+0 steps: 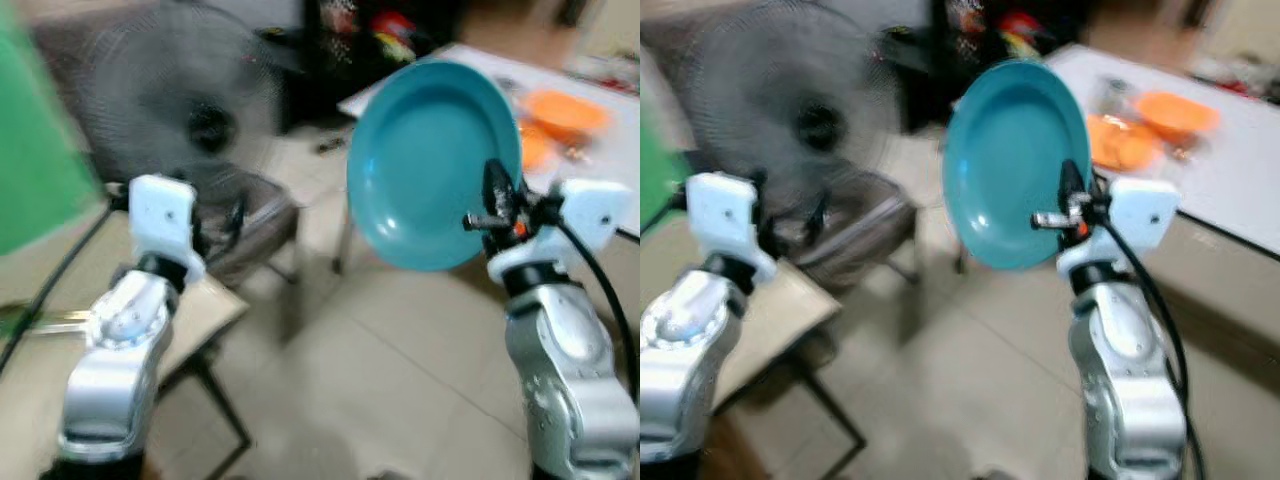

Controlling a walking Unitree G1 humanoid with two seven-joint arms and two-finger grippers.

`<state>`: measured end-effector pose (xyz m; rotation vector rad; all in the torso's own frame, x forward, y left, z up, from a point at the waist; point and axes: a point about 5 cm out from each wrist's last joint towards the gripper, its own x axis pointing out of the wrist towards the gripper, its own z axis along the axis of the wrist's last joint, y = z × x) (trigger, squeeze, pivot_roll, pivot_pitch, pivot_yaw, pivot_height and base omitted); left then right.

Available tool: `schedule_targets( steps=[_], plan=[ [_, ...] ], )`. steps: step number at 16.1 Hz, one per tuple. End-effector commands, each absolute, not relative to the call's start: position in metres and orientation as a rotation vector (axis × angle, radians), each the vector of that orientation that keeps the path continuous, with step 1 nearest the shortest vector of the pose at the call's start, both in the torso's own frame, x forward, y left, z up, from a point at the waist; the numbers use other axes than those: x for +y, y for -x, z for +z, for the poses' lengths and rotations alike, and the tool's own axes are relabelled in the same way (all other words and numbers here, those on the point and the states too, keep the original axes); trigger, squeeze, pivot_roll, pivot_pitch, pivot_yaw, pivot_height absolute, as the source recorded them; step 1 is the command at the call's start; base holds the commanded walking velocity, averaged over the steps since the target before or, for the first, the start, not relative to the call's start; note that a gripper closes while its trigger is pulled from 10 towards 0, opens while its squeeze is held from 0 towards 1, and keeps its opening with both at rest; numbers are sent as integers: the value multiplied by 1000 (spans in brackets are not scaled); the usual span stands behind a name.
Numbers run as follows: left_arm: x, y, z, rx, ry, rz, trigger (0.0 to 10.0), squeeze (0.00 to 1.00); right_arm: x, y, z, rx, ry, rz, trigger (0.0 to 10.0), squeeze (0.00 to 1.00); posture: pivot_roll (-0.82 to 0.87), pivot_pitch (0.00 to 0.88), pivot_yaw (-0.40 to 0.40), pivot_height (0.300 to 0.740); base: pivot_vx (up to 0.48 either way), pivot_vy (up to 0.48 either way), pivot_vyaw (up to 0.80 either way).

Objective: Setting the table

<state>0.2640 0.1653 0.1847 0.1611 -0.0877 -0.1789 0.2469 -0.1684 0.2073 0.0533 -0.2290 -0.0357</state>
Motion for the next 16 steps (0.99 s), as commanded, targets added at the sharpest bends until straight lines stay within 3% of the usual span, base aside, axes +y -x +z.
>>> schedule_targets(
  steps=[1, 5, 8, 11, 12, 16],
  plan=[
    [169, -263, 189, -112, -179, -153, 10000, 0, -167, -246, 215, -269, -52, -36, 10000, 0, 121, 0, -14, 740, 0, 0, -800],
    [164, -260, 191, -216, -83, -108, 10000, 0, -168, -248, 205, -211, -91, -47, 10000, 0, 118, 0, -23, 740, 0, 0, -800],
    [168, -261, 190, -193, -105, -57, 10000, 0, -169, -249, 205, -206, -122, -58, 10000, 0, 120, 0, -27, 740, 0, 0, -800],
    [183, -265, 190, -209, -234, 44, 10000, 0, -171, -248, 202, -189, -124, -84, 10000, 0, 113, 0, -21, 740, 0, 0, -800],
    [180, -264, 184, -162, -217, -73, 10000, 0, -175, -248, 199, -194, -76, -136, 10000, 0, 106, 0, -17, 740, 0, 0, -800],
    [170, -261, 176, -114, -172, -147, 10000, 0, -172, -247, 171, -19, -69, -83, 10000, 0, 106, 0, -19, 740, 0, 0, -711]
  ],
)
